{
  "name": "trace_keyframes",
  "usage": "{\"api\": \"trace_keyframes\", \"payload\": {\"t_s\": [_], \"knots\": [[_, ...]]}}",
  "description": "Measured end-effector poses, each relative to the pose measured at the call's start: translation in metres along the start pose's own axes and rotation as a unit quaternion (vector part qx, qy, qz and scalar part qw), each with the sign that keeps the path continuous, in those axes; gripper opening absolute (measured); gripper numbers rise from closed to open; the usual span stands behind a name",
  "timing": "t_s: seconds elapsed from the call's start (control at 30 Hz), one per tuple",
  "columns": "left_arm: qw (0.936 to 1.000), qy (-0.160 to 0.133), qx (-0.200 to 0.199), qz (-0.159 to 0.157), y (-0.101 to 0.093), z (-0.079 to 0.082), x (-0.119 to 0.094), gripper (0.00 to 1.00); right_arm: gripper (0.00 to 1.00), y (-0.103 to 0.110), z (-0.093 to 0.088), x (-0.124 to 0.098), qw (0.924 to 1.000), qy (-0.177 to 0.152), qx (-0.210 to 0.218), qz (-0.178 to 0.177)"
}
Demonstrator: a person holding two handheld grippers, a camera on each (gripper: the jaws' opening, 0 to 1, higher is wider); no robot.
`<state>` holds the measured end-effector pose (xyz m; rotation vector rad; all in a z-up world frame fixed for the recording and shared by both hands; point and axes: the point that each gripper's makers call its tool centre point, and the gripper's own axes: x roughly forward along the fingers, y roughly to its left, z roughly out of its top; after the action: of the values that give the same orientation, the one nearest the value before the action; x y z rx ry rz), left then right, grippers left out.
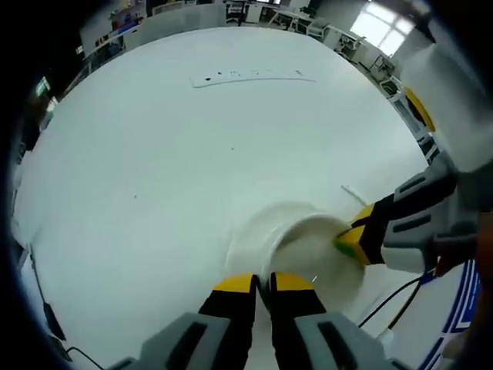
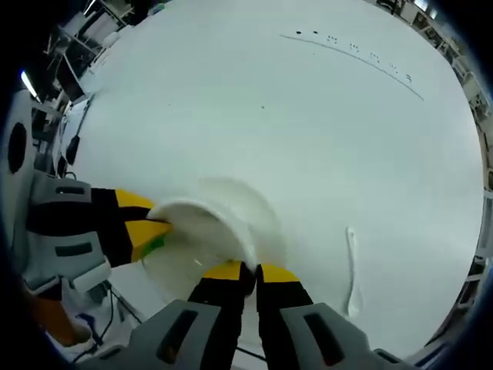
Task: Tidy tabletop coffee trays, cups and spoons，present forward
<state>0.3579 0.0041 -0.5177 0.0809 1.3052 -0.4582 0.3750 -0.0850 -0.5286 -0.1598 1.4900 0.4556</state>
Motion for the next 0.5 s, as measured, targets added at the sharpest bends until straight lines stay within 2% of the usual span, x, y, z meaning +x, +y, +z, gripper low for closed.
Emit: {"api": "trace_keyframes", "payload": {"t_s": [0.2,0.3,0.4,0.47,0.5], "knots": [[1.0,0.0,-0.001,-0.006,0.0,-0.001,0.001,0.09,0.07,0.004,-0.01,-0.001,0.9997,-0.008,0.007,0.02],[0.9999,-0.007,0.007,-0.008,-0.001,-0.002,0.001,0.1,0.07,0.007,-0.01,-0.001,0.9992,-0.03,-0.016,0.021],[0.9997,-0.017,0.017,-0.01,-0.001,-0.001,0.001,0.1,0.08,0.01,-0.015,-0.003,0.9987,-0.039,-0.021,0.025],[0.9995,-0.023,0.017,-0.013,0.0,-0.001,0.0,0.1,0.08,0.008,-0.01,-0.003,0.9979,-0.05,-0.023,0.032],[0.9992,-0.029,0.022,-0.017,0.0,-0.001,0.0,0.11,0.09,0.006,0.0,-0.002,0.9961,-0.07,-0.036,0.04]]}}
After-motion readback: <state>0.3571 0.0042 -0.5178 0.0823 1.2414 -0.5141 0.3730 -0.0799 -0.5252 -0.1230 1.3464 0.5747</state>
